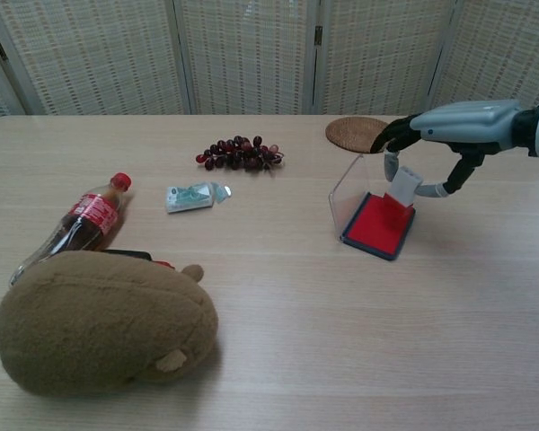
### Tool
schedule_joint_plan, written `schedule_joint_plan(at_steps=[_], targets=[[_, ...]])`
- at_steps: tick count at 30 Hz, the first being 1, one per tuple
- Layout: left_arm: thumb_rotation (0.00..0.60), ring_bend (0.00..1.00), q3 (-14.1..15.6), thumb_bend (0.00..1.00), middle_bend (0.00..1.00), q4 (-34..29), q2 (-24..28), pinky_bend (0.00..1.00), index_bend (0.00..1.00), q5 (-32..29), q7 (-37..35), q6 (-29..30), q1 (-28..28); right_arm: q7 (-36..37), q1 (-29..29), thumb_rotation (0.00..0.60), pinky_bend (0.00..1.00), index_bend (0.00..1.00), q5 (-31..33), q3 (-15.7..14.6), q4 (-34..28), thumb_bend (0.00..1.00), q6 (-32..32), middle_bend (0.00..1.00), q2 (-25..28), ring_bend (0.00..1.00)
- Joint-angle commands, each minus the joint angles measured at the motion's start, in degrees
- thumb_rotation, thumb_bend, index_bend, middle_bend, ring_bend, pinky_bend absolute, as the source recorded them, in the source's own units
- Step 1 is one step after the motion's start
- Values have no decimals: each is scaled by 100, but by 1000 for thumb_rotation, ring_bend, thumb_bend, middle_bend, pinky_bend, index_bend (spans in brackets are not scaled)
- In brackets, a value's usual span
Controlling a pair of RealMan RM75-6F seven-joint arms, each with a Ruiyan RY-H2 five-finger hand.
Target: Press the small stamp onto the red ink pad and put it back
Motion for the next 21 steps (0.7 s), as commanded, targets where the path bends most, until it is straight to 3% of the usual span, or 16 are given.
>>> schedule_joint_plan(at_steps=[1, 10, 21], targets=[[600, 0, -3, 427, 0, -7, -23, 0, 0, -25, 76, -12, -12, -160, -156, 600, 0, 568, 23, -49, -349, 408, 134, 125, 294, 0], [600, 0, 11, 427, 0, -60, -80, 0, 0, -19, 325, 12, -32, -347, -553, 600, 0, 568, 45, -242, -668, 408, 308, 125, 614, 0], [600, 0, 45, 427, 0, -138, -57, 0, 0, 76, 349, 125, 7, -230, -831, 600, 0, 568, 19, -367, -174, 404, 218, 124, 216, 0]])
